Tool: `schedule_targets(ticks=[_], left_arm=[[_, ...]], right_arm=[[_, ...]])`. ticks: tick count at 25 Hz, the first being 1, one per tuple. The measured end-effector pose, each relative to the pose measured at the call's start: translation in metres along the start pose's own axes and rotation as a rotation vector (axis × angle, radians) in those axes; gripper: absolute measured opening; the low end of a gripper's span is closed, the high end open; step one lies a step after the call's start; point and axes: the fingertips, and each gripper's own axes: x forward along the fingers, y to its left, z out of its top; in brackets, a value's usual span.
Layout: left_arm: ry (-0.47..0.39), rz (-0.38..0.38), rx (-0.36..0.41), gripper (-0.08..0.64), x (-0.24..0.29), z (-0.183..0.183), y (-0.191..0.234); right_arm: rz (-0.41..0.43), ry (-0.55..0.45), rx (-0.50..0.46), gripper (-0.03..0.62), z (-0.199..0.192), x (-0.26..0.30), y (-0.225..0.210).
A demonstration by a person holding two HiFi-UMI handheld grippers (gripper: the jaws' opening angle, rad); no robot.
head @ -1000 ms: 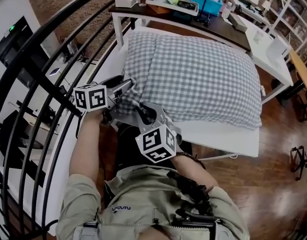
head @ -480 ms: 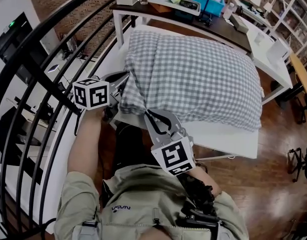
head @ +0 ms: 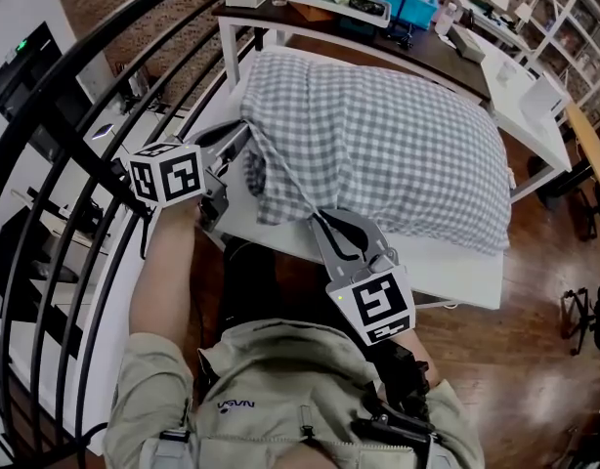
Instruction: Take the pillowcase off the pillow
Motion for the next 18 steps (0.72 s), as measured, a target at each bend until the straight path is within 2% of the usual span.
schedule_targets(ticks=[3, 7, 9, 12, 14, 15, 16, 17, 18], left_arm=[[0.013, -0.038, -0.038, 0.014, -0.001, -0.007, -0.001], [0.030, -0.119, -0.160, 0.026, -0.002, -0.032, -0.004], [0.017, -0.153, -0.235, 0.086, -0.006, -0.043, -0.007], [-0.007, -0.161, -0.345, 0.166, -0.017, -0.055, -0.008], [-0.020, -0.168, -0.363, 0.201, -0.019, -0.059, -0.012], [-0.020, -0.152, -0.341, 0.201, -0.019, -0.059, -0.011], [-0.018, -0.124, -0.306, 0.164, -0.019, -0.059, -0.009], [-0.019, -0.094, -0.270, 0.033, -0.018, -0.057, -0.005], [-0.020, -0.067, -0.238, 0.017, -0.018, -0.054, -0.002]], right_arm=[[-0.007, -0.019, 0.059, 0.017, -0.002, -0.001, -0.007], [-0.019, -0.015, 0.155, 0.018, -0.017, 0.004, -0.014], [-0.025, -0.013, 0.172, 0.018, -0.021, 0.006, -0.014], [-0.030, -0.015, 0.186, 0.018, -0.023, 0.009, -0.014], [-0.030, -0.011, 0.187, 0.020, -0.023, 0.011, -0.014], [-0.031, -0.011, 0.186, 0.021, -0.023, 0.012, -0.013], [-0.030, -0.013, 0.185, 0.022, -0.023, 0.012, -0.012], [-0.027, -0.017, 0.183, 0.023, -0.022, 0.012, -0.010], [-0.020, -0.022, 0.179, 0.023, -0.021, 0.011, -0.007]])
